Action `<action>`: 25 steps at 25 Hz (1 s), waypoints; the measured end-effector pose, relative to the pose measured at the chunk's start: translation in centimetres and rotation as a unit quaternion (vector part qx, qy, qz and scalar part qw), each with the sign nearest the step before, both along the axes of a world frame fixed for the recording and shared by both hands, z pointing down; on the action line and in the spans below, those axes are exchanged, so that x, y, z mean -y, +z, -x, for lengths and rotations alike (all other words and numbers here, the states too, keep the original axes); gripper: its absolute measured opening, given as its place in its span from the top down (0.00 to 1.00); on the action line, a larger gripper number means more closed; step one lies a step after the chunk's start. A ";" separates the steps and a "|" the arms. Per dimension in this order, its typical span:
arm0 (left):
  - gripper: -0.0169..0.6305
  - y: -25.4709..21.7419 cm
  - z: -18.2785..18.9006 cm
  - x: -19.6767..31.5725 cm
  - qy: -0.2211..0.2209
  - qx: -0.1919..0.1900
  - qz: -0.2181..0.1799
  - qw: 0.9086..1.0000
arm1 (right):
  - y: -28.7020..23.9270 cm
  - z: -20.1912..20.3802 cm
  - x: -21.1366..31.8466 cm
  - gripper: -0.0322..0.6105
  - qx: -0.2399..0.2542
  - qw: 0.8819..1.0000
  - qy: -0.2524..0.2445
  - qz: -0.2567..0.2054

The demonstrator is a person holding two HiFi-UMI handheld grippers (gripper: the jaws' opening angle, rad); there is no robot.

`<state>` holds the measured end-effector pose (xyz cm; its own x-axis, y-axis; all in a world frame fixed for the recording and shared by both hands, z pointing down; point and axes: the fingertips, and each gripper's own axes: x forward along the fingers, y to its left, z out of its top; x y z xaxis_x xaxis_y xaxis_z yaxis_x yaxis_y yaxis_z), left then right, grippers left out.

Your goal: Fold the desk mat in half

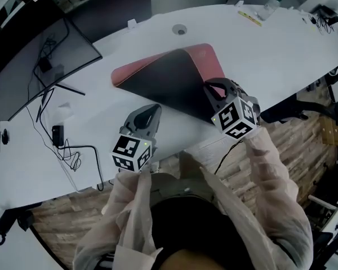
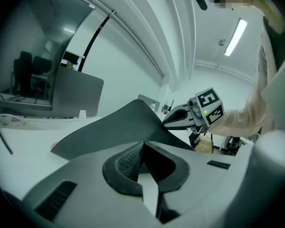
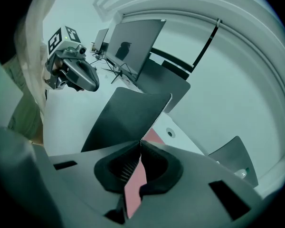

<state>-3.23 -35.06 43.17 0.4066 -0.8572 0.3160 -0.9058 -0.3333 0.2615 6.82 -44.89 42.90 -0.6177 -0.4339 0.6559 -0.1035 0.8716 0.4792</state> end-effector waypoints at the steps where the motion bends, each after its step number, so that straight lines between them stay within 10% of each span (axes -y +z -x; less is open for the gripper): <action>1: 0.93 0.0 -0.3 0.7 -0.005 0.001 0.002 1.000 | 0.1 -0.2 1.0 0.91 0.001 1.000 -0.003 0.001; 25: 0.93 4.4 -1.4 8.9 -0.076 0.015 0.060 0.995 | 10.9 -3.1 20.2 0.89 -0.064 0.998 0.027 -0.004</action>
<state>-1.79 -43.98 47.61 0.2633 -0.8635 0.4302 -0.9515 -0.1590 0.2633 9.92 -65.11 53.81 -0.5047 -0.4689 0.7248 -0.0869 0.8629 0.4978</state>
